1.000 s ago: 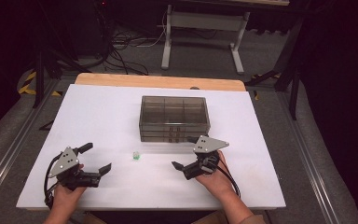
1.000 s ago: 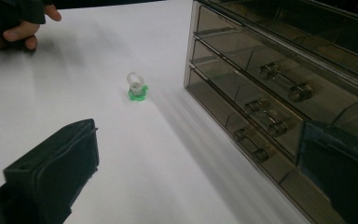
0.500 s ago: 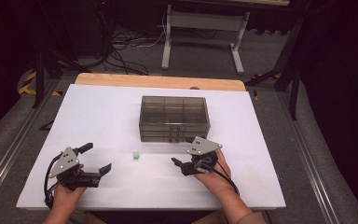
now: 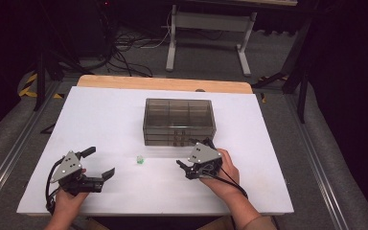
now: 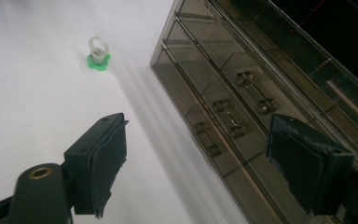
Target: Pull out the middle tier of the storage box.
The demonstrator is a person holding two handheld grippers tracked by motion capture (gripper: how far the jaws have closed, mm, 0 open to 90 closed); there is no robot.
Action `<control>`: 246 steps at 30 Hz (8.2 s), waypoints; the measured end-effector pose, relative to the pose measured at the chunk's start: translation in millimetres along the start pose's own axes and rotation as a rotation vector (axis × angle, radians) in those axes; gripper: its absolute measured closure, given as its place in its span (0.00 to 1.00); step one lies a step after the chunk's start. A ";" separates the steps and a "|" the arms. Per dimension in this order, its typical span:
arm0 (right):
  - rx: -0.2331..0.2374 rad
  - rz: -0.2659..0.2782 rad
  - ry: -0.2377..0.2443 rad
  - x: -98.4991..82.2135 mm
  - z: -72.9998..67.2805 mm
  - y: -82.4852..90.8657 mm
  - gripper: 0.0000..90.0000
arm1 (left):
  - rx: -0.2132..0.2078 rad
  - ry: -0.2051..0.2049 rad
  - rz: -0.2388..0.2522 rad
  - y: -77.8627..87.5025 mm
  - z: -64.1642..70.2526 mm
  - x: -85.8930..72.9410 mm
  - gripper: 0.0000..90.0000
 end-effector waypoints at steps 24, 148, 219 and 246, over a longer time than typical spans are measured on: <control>-0.204 -0.114 0.302 9.5 -15.5 -5.9 0.22 | 0.000 -0.007 0.000 -1.0 0.8 -0.2 0.01; -0.640 -0.381 0.838 -19.1 -43.4 -72.3 0.91 | 0.005 -0.015 -0.008 -1.8 0.9 -0.2 0.01; -0.343 -0.003 0.290 -7.3 -41.9 0.4 0.55 | 0.002 -0.019 -0.011 -2.2 1.8 -0.2 0.01; 0.085 0.193 -0.203 -13.0 -2.0 24.4 0.32 | 0.002 -0.016 -0.010 -2.4 1.6 -0.5 0.01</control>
Point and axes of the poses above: each handheld gripper's, and its own axes: y roughly backward along the jaws, x roughly out of its top, z roughly to its right, the point moved 2 cm from there along -y, roughly forward along the jaws, and after that the axes turned 3 degrees about x, right-handed, at the moved point
